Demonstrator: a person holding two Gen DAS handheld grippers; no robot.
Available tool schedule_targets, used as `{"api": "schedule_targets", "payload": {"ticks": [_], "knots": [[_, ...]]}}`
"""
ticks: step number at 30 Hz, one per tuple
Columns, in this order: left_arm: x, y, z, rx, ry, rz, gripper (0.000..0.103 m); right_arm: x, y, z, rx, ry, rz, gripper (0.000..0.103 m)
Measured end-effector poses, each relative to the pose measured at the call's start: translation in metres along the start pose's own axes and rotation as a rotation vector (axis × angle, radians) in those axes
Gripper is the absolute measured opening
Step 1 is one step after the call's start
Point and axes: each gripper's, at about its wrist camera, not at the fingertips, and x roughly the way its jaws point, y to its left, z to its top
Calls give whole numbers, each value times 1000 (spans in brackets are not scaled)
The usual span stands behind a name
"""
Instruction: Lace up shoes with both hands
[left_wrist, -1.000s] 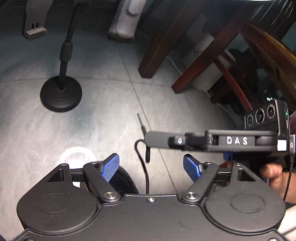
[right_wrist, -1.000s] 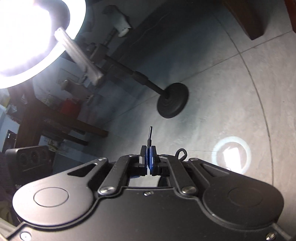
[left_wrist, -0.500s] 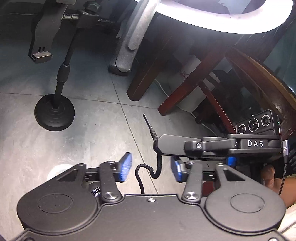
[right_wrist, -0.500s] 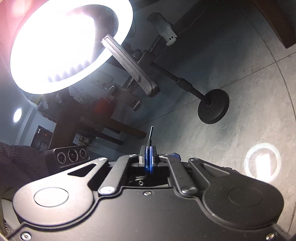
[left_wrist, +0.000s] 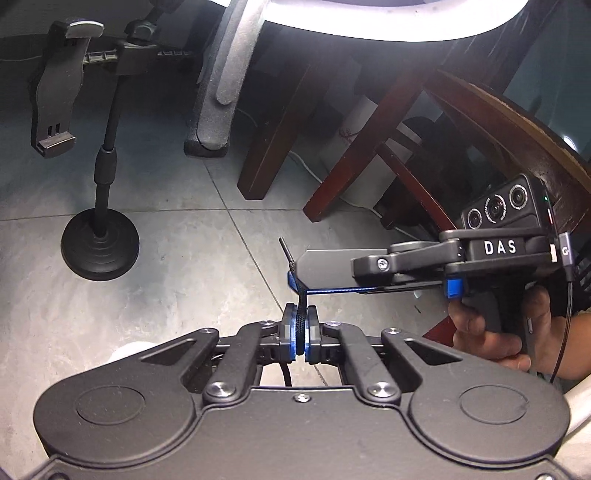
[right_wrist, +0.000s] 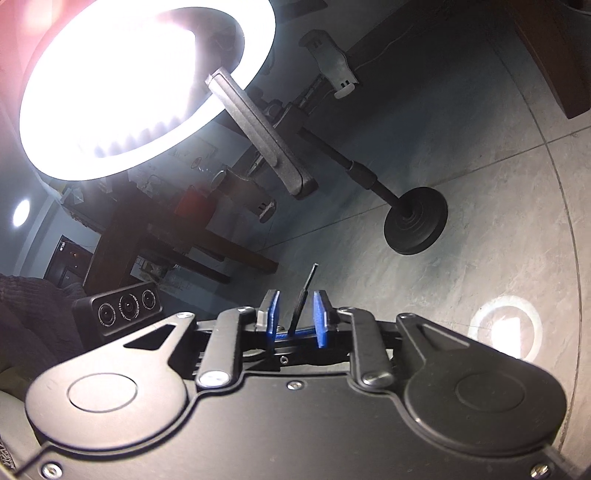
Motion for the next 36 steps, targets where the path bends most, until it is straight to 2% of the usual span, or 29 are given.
{"api": "schedule_targets", "payload": {"ticks": [6,7,8,9,11,16,21,24,30,31,32,36], "knots": [[0,0,-2,7,3,10,4,5,1,-2,10,17,4,28],[0,0,-2,7,2,10,4,6,3,-3,-12,11,-2,23],[0,0,-1,10,2,11,4,7,5,-4,-33,5,-8,5],[1,-1,-1,15,7,19,4,9,6,-6,-56,1,-27,3],[5,0,-2,7,35,48,5,11,5,-8,-56,-4,-33,3],[10,13,-3,-83,85,47,14,9,9,-9,-80,-29,-48,3],[7,23,-4,-138,76,43,27,5,9,-8,-76,-48,-49,3],[8,21,-3,-126,67,46,28,5,9,-9,-69,-42,-34,3],[4,8,-4,-53,7,35,27,6,13,-10,-72,-41,-17,3],[4,7,-4,-52,1,42,24,6,14,-10,-80,-40,-18,3],[3,8,-4,-53,-3,35,12,6,15,-10,-87,-39,-20,3],[1,8,-3,-63,-18,20,5,8,18,-10,-104,-38,-28,4]]}}
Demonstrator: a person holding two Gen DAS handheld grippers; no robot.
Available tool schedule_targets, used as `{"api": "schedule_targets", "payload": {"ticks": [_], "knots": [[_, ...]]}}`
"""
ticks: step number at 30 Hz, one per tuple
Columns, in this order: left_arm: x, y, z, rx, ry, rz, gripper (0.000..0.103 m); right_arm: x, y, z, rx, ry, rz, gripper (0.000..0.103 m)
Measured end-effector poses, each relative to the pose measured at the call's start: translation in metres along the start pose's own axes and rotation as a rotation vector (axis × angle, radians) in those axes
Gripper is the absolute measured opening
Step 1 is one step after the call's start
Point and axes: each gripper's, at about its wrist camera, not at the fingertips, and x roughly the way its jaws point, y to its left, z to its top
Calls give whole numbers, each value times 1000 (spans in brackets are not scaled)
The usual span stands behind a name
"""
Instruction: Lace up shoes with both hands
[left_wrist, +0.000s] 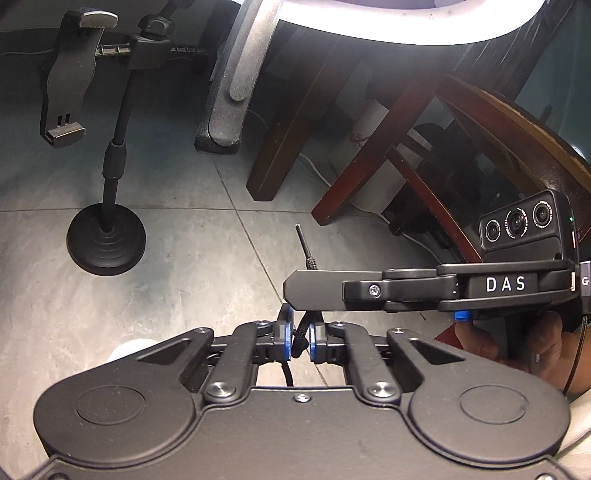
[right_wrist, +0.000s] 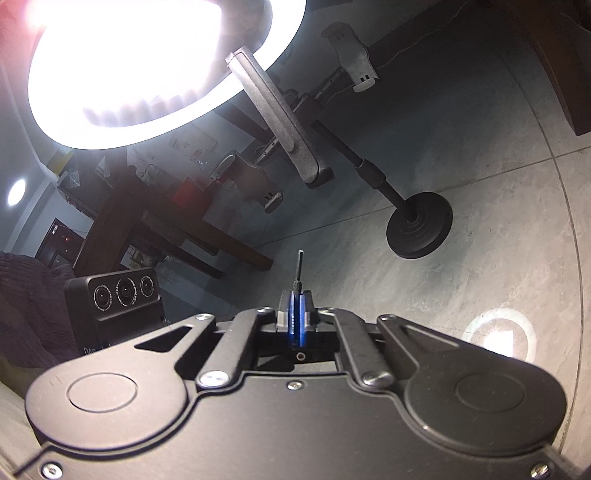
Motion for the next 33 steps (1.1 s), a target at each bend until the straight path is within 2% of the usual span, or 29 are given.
{"api": "schedule_targets", "payload": {"ticks": [7,8,10,11,12,13,14,16,20,23,30,33], "knots": [[0,-3,2,-8,1,4,4,0,1,0,-5,-13,-5,4],[2,-2,2,-18,18,14,5,0,0,0,-5,-12,-7,4],[8,2,3,-31,82,35,14,0,1,-1,-21,-13,-25,4],[9,5,2,-27,118,48,30,0,2,-1,-30,-10,-35,4],[9,8,0,-14,149,68,57,0,2,-1,-48,-3,-56,4],[6,11,-6,11,178,102,68,0,2,-2,-72,2,-85,4],[4,14,-11,36,197,132,74,1,2,-3,-100,11,-110,4],[0,13,-27,95,246,185,74,2,4,-7,-142,18,-142,4],[7,-2,-57,208,375,269,74,6,4,-13,-156,45,-147,4],[16,-14,-71,314,425,311,74,8,5,-16,-177,60,-148,4],[17,-14,-73,322,465,340,73,12,6,-24,-210,98,-168,4],[14,-17,-72,298,489,313,72,12,7,-26,-226,100,-181,4]]}}
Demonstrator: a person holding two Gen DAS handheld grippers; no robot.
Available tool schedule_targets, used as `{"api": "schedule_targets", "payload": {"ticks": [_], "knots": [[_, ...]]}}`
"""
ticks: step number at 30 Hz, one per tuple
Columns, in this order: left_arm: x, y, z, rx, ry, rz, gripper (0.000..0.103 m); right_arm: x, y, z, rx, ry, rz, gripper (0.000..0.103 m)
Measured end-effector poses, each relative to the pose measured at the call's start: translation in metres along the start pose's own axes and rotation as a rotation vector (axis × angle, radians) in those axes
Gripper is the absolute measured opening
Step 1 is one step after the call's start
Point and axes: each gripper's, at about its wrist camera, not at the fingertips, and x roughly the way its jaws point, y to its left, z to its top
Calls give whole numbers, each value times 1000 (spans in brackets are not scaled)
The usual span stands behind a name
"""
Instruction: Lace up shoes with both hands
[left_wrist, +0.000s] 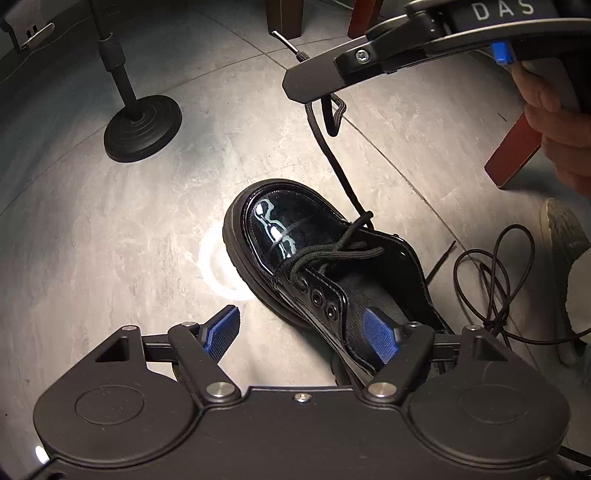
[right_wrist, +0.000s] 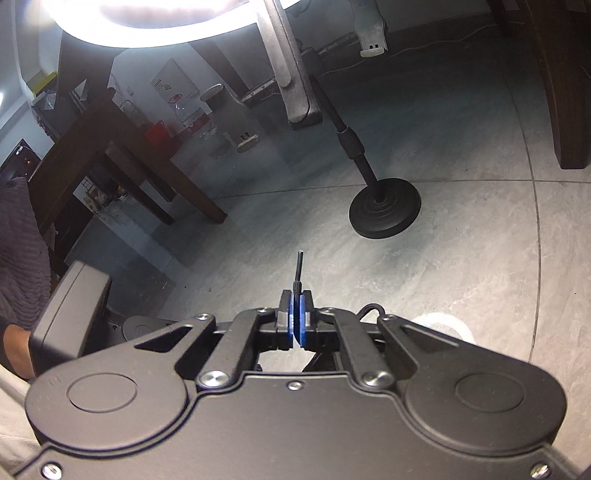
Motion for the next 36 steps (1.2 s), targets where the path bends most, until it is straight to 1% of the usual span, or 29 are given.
{"api": "schedule_targets", "payload": {"ticks": [1,2,3,4,5,7,9,10,12,15,16,17,19,22,26,27,28,30,32,34,36], "knots": [[-1,-2,0,5,-5,-13,71,0,1,0,-6,1,-3,4],[-1,-3,0,12,-14,-16,65,0,1,-1,-12,1,-5,4],[-1,-4,-1,15,-25,-9,53,1,1,-1,-13,4,-4,4],[1,-4,-1,13,-34,0,43,1,2,-1,-15,7,-3,4],[2,-3,-1,3,-34,-6,17,1,2,-2,-17,9,-4,4],[3,3,-3,-33,-33,-46,14,2,3,-3,-24,14,-9,4],[3,6,-3,-49,-28,-53,11,2,3,-3,-28,15,-10,4],[3,10,-3,-86,-23,-70,10,2,3,-3,-31,16,-11,4],[5,27,0,-215,-3,-136,8,3,6,-4,-57,26,-21,4],[15,65,-2,-473,44,-287,4,8,17,-9,-155,63,-39,4],[17,73,-5,-529,50,-316,4,10,22,-12,-195,83,-38,4],[17,75,-7,-543,50,-322,4,11,25,-14,-216,103,-28,4],[14,68,-5,-487,39,-292,3,16,37,-22,-302,171,14,4],[12,61,0,-425,38,-262,3,25,54,-33,-457,261,7,3],[7,41,8,-256,34,-175,4,37,64,-42,-594,379,-24,3],[6,37,9,-223,35,-159,4,40,66,-44,-627,409,-33,3],[6,35,10,-211,38,-155,4,42,66,-45,-636,425,-46,3],[7,41,10,-238,45,-172,4,45,66,-46,-657,463,-76,4],[8,49,8,-288,50,-196,4,47,67,-45,-677,496,-99,4],[9,56,7,-321,54,-217,4,47,67,-48,-709,546,-101,4],[10,60,7,-345,59,-236,4,47,70,-52,-745,567,-91,4]]}}
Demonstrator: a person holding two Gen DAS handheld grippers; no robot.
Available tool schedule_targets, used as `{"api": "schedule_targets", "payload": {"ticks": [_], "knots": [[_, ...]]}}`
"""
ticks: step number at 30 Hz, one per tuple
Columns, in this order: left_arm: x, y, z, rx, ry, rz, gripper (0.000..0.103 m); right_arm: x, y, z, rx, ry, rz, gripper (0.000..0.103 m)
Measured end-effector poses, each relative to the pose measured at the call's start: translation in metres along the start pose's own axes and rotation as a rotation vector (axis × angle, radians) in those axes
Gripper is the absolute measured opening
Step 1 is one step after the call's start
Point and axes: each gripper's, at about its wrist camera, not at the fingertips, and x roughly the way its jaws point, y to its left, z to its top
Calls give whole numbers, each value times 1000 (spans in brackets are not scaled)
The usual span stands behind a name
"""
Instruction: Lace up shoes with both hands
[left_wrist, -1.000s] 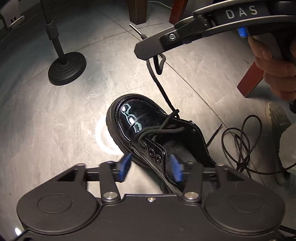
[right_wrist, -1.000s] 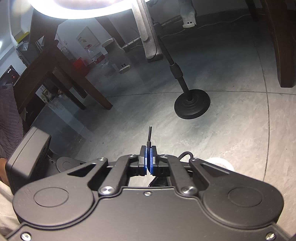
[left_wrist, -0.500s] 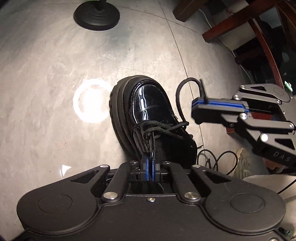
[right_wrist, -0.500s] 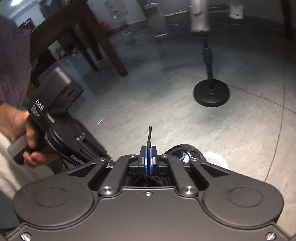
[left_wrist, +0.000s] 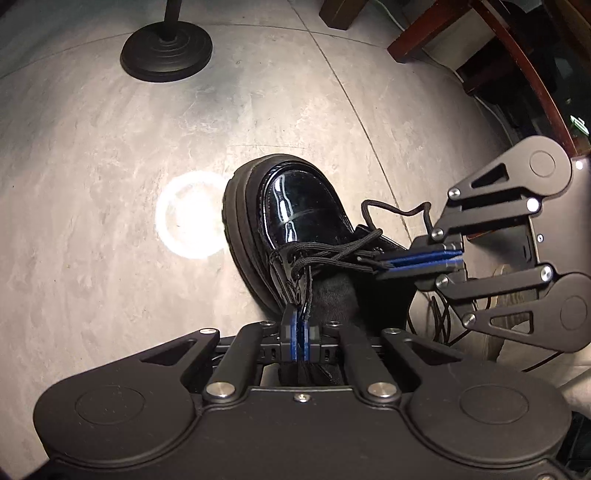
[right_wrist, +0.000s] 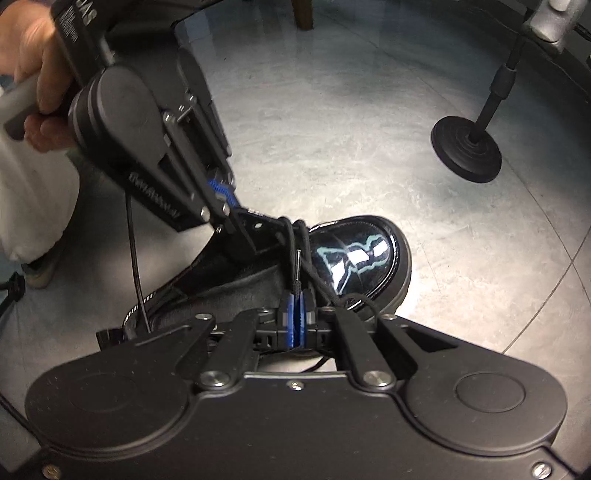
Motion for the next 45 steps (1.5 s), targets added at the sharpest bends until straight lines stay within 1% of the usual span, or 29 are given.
{"api": "schedule_targets", "payload": {"ticks": [4,7,9,10,12,14,18,21,23,25,27,35,37,40,42,45], "knots": [[1,5,2,-26,20,-26,4,0,8,1,-58,26,24,4],[0,-2,1,31,15,-4,4,0,8,10,-90,56,37,4],[0,1,2,9,18,-22,4,3,6,16,-131,81,43,4],[0,6,3,-17,22,-42,4,6,5,20,-157,94,47,4],[1,16,4,-63,26,-76,4,11,4,23,-168,114,55,4],[1,21,4,-81,24,-95,4,15,4,24,-157,132,58,4],[2,28,8,-84,24,-133,4,20,4,24,-110,156,50,4],[6,41,13,-119,36,-194,4,22,1,28,-63,166,49,4],[9,55,16,-166,51,-256,4,23,-2,29,-40,165,56,4],[11,63,17,-196,61,-291,4,25,-5,31,-14,163,66,4],[13,65,16,-208,63,-310,4,25,-8,31,3,166,75,4],[12,65,15,-203,58,-312,4,28,-8,36,0,158,74,4],[12,66,15,-203,59,-313,4,22,-10,36,22,145,91,4],[12,66,16,-199,59,-310,4,23,-20,37,76,126,137,4],[12,65,16,-192,60,-307,4,24,-23,37,95,124,150,4],[11,64,16,-189,60,-303,4,25,-23,41,91,122,158,4]]}}
